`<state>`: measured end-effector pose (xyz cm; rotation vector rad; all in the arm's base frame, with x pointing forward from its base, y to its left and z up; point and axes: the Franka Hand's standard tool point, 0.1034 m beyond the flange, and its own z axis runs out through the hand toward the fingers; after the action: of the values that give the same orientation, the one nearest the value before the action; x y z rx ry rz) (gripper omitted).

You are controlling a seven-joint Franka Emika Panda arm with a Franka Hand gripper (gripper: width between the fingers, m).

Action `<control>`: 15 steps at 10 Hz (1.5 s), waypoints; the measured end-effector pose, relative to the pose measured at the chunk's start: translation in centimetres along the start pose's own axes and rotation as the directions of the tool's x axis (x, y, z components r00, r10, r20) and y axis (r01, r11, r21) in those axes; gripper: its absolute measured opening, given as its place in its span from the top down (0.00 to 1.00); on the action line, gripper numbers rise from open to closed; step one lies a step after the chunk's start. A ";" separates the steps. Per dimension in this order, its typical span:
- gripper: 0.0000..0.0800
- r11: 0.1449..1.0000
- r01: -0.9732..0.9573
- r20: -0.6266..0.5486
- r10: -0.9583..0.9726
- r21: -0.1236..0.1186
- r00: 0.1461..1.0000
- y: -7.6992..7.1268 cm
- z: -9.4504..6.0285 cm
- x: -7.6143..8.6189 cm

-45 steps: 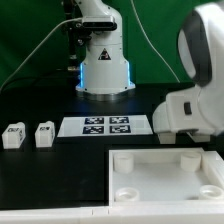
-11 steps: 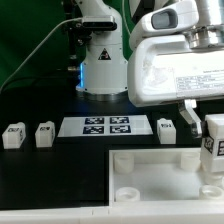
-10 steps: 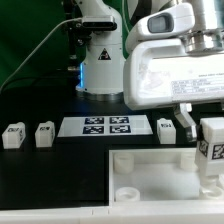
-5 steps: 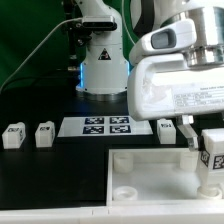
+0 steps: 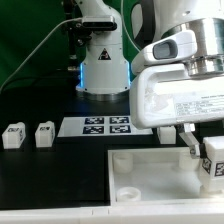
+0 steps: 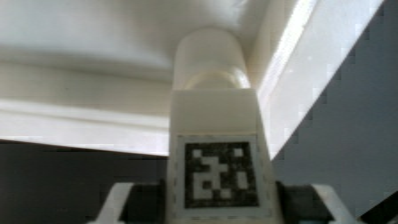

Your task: Assemble one leg

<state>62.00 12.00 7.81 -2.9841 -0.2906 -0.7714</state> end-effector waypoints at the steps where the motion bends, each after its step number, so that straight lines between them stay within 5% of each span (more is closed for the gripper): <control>1: 0.64 1.000 -0.013 -0.022 0.013 -0.002 1.000 0.0 -0.1 -0.1; 7: 0.64 1.000 -0.028 -0.069 0.027 -0.008 0.997 0.1 -0.3 -0.5; 10: 0.24 1.000 -0.024 -0.069 0.023 -0.009 0.997 0.2 -0.2 -0.5; 15: 0.19 1.000 -0.013 -0.069 0.012 -0.009 0.998 0.2 -0.2 -0.5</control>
Offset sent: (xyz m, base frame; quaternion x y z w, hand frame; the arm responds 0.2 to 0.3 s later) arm -0.0104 0.0059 -0.0013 -0.0028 0.0265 0.0265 0.9993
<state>61.50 11.74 7.80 -2.9575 -0.2657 -0.8749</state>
